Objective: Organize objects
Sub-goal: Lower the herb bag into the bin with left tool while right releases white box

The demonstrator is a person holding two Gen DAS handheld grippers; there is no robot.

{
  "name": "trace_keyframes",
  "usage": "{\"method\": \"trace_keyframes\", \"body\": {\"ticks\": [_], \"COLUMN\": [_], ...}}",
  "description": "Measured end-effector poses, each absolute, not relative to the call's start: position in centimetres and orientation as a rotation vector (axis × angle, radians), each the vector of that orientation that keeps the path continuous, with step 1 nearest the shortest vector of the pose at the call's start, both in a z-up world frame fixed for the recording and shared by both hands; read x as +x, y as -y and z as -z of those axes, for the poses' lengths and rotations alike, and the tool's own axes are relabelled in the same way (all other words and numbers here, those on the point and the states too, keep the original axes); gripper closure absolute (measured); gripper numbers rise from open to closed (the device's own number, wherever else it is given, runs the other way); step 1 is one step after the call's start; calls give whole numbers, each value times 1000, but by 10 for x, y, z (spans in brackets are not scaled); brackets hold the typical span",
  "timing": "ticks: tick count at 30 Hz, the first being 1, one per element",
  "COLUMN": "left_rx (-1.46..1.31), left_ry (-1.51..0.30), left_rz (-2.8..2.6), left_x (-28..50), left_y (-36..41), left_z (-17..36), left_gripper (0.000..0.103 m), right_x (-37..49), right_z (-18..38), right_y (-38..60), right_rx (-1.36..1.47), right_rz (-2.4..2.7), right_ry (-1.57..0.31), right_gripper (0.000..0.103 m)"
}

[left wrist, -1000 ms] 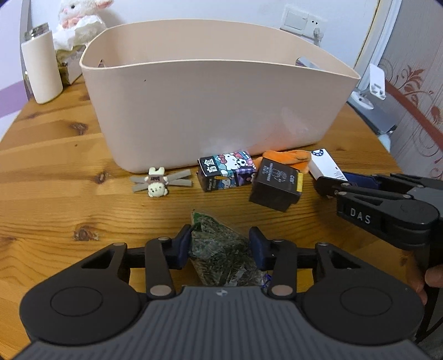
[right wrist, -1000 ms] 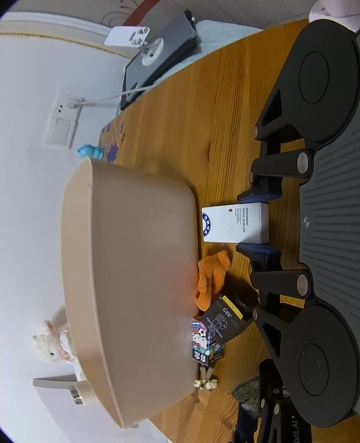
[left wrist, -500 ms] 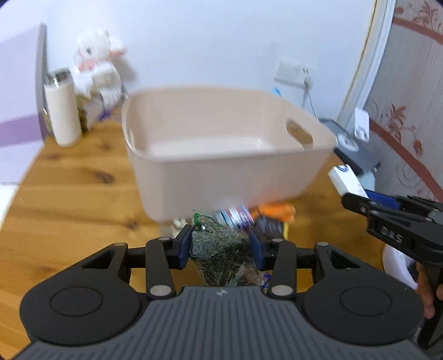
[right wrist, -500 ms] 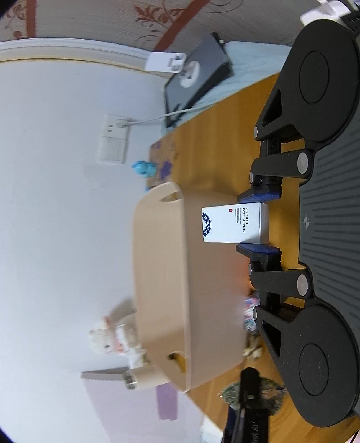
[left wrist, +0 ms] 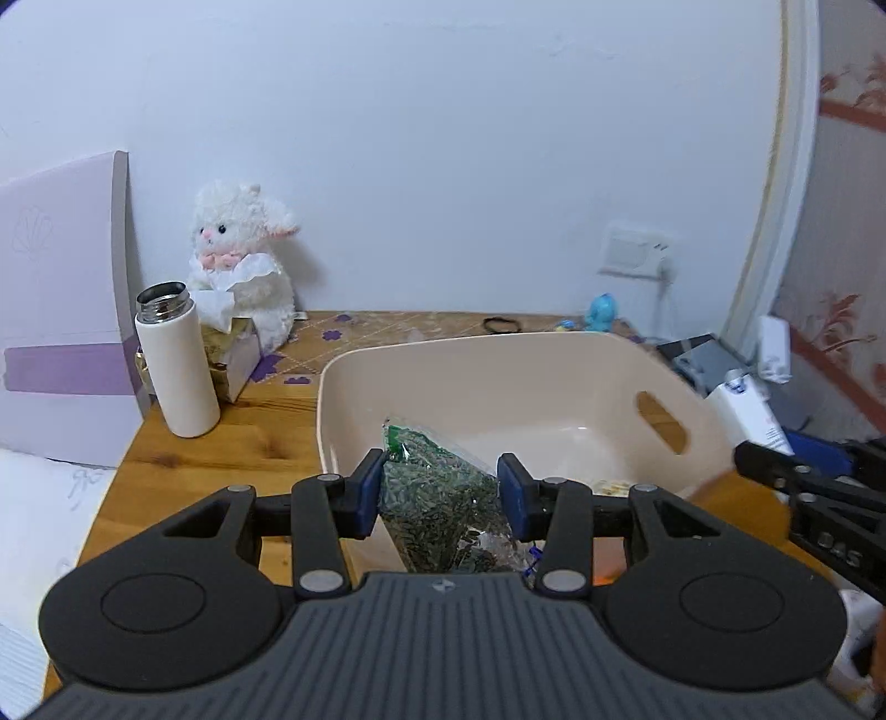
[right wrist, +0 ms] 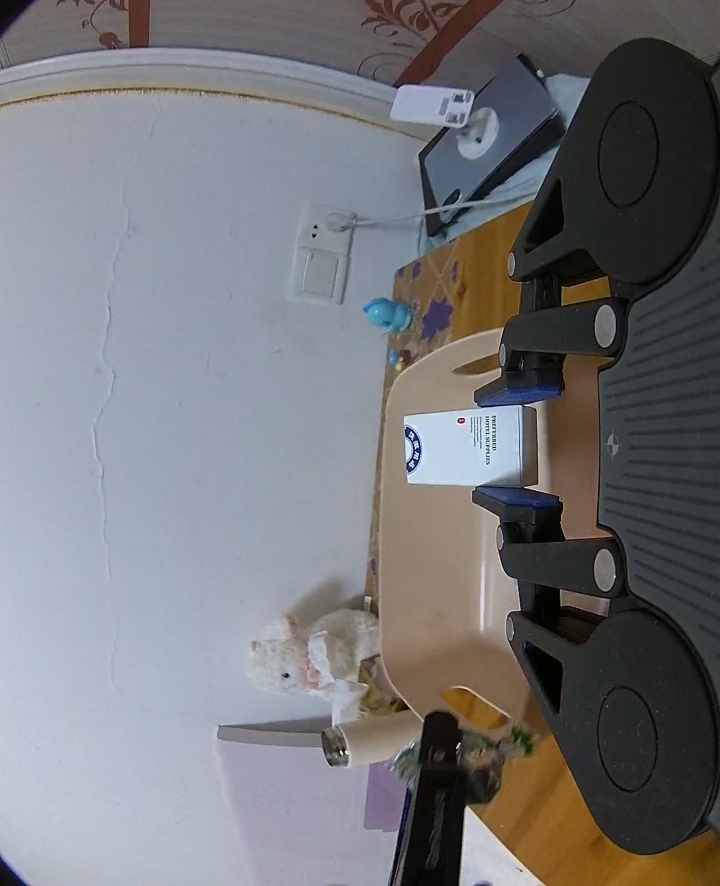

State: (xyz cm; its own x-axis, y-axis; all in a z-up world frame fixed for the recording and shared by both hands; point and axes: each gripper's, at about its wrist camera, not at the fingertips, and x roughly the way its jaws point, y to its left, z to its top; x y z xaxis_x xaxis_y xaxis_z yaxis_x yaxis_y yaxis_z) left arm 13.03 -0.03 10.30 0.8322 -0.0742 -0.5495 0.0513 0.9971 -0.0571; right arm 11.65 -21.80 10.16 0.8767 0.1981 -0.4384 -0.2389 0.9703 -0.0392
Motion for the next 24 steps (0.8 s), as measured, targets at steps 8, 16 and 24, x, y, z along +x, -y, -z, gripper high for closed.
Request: {"method": "trace_keyframes", "body": {"ticks": [8,16,24], "left_rx": [10,22,-10], "left_ry": [-664,-760,-769], "left_rz": [24,4,37], "left_x": [193,225,222], "left_y": [14,24,22], "left_z": [-72,-37,-37], "left_gripper": [57,57,51], "right_x": [157,187,190], "right_z": [-87,-55,-48], "right_y": [198,188,191], "right_rx": [-126,-163,-144], "right_rz": [-205,-180,-171], "right_ry": [-485,-577,-603], "right_gripper": [75,75,60]}}
